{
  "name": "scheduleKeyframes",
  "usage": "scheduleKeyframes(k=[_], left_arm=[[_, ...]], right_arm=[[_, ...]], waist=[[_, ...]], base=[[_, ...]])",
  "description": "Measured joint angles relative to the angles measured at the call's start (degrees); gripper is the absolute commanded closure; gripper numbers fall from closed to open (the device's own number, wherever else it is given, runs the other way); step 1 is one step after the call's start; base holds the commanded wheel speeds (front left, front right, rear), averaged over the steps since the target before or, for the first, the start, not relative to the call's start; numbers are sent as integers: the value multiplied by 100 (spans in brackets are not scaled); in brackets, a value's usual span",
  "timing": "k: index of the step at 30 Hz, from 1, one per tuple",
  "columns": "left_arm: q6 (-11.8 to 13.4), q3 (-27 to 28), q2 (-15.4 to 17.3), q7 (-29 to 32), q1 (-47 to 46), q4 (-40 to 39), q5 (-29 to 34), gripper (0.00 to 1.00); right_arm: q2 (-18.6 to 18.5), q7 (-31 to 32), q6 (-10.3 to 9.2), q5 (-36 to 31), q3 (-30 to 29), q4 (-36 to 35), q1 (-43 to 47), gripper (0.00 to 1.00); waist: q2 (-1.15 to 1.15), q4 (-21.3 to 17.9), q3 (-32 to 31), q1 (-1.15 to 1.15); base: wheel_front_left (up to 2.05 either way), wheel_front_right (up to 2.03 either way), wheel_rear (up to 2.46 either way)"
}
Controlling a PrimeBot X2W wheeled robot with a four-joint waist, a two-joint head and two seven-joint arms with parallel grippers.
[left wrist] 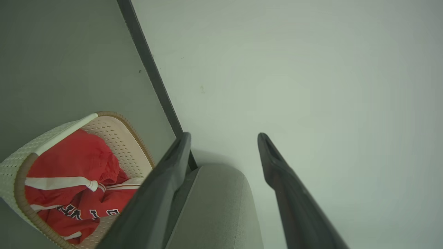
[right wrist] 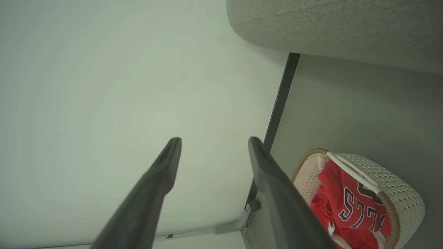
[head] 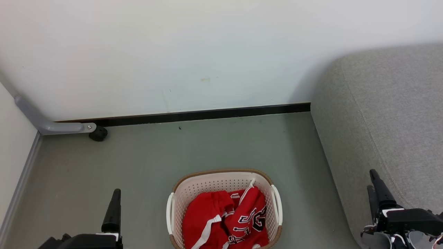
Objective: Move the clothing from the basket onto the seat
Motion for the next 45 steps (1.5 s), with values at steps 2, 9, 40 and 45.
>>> scheduleKeyframes(k=[2, 9, 40, 45], left_arm=[[0, -55, 29, -44, -30, 18, 102, 0], [-1, -242, 101, -194, -119, 111, 508, 0], [194, -771, 316, -808, -289, 229, 3485, 0], [243, -866, 347, -897, -352, 233, 4025, 0]], right_arm=[[-34, -44, 0, -107, 81, 23, -49, 0], [-155, -189, 1, -463, 396, 133, -230, 0], [-749, -1012, 7, -2573, 2053, 956, -1182, 0], [-813, -1118, 4, -2920, 2262, 1177, -1326, 0]], waist=[[0, -3, -4, 0], [0, -13, -20, 0], [0, -58, -103, 0], [0, -70, -113, 0]], base=[[0, 0, 0], [0, 0, 0], [0, 0, 0], [0, 0, 0]])
